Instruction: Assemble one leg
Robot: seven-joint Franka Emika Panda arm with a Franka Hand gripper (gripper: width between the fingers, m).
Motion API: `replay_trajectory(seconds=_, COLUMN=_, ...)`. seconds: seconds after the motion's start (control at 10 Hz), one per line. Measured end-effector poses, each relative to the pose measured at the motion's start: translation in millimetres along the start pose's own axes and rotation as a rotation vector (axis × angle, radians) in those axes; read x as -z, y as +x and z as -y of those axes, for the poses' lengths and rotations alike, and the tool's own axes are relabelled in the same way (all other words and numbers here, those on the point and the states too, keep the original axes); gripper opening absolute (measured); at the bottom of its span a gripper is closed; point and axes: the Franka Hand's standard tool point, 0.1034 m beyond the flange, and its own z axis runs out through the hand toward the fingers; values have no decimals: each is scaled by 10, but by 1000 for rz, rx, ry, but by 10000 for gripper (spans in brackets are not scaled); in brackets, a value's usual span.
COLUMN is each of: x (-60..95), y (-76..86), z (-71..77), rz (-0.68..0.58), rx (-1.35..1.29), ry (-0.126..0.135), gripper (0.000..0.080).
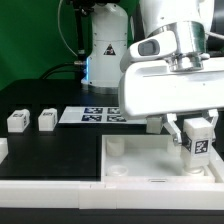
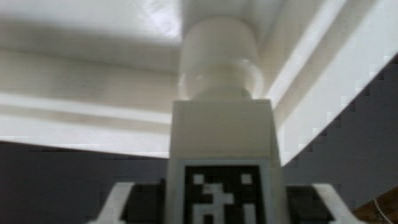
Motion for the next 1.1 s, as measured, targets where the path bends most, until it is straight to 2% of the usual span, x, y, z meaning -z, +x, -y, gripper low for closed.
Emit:
replay_trajectory(seconds=0.6, x=-34, y=-28, z=0, rz=-25, rx=0, ry=-7, gripper=290)
replay_trajectory(seconds=0.7, x=-34, y=-28, z=0, rz=-25, rx=0, ry=-7, gripper=448)
replay_trajectory(seconds=0.8, x=-34, y=-28, z=-1, rz=-25, rx=0, ry=-7, gripper=574)
replay_trajectory(seconds=0.9, x=-34, y=-28, z=-1, rz=-25, rx=0, ry=-7, gripper=574)
replay_trajectory(seconds=1.0, x=-34, y=-28, z=-1, rz=-25, rx=-1, ry=-7, gripper=636)
replay_trajectory(seconds=1.1, x=-34, y=-28, z=-1, rz=-25, rx=-1, ry=-7, gripper=646)
